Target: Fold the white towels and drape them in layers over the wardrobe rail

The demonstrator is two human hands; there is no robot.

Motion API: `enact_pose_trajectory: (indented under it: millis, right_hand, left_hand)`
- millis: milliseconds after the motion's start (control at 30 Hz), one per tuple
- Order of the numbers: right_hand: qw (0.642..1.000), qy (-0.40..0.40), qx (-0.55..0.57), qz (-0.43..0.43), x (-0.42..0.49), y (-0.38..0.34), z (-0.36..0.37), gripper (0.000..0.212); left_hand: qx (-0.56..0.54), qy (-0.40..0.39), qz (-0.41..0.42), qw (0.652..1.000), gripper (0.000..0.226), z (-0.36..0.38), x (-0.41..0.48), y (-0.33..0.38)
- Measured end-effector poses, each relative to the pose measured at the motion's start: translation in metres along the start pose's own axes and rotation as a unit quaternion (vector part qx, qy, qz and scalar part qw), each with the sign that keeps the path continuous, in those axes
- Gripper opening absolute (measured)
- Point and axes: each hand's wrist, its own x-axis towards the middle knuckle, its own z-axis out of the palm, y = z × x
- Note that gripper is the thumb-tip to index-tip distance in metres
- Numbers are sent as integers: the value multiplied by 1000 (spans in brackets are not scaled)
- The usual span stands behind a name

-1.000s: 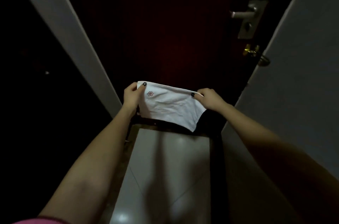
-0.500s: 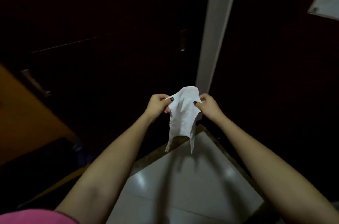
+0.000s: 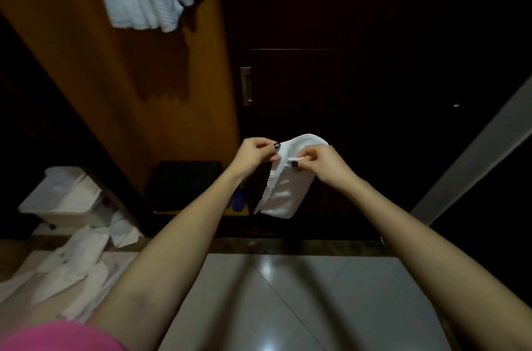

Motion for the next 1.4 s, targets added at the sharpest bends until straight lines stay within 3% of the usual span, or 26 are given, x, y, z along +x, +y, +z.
enact_pose_trajectory:
  millis: [133,233,300,433,733,867,1100,1200,1300,1400]
  right_hand:
    - [993,31,-60,-95,25,-59,50,12]
    - [986,12,-114,-118,43,-95,88,14]
    - [988,1,-88,-130,53,-119,113,13]
    - [994,-1,15,-104,68,-168,162,10]
    - [995,61,11,-76,88,-253,263,19]
    - [993,80,-8,-87,92,-279,286,17]
    - [980,101,-69,-155,94,-309,293,21]
    - [977,39,-163,-135,95,-317,281,34]
    - [956,-13,-280,-83,95,-311,268,51]
    - [976,21,-207,-62,92,-295,265,49]
  left_hand:
    - [-30,21,11,999,14,-72,-21,4]
    - [-24,37,27,999,16,-129,-31,6]
    - [-21,34,38,998,15,-166,-37,8]
    - [-15,18,42,999,14,-232,-49,11]
    - [59,13,83,995,17,-356,-74,8]
    - [109,21,96,989,21,-386,-77,11]
    - [53,29,137,989,12,-403,-79,26]
    - [48,45,132,989,20,-406,-77,25]
    - [-3,108,118,987,18,-414,-73,22]
    - [-8,151,105,983,17,-427,-72,18]
